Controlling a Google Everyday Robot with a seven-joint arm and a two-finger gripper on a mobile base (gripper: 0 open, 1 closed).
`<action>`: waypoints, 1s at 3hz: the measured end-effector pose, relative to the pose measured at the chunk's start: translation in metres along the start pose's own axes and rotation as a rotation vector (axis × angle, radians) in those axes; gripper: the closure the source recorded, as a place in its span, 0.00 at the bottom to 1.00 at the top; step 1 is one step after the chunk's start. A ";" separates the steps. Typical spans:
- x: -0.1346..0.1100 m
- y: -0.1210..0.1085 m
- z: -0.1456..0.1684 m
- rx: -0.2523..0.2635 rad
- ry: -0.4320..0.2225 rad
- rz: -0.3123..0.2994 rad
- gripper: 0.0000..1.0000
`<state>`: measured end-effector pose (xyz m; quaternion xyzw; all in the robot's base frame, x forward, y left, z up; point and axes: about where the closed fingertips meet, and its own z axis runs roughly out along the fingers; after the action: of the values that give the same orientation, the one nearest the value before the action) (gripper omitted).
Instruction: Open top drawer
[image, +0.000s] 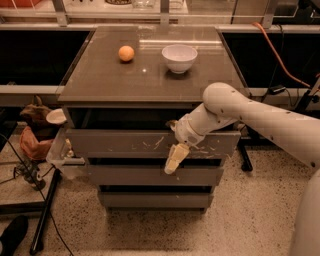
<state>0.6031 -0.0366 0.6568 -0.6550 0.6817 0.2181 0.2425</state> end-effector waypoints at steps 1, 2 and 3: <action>-0.001 0.000 0.003 -0.008 0.005 0.005 0.00; -0.002 0.007 0.004 -0.016 0.061 0.022 0.00; -0.005 0.027 0.006 -0.041 0.125 0.034 0.00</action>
Offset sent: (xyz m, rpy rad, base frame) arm -0.0176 0.0042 0.0013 -0.1490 0.0539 -0.0321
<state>0.5768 -0.0277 0.6547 -0.6603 0.7019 0.1949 0.1824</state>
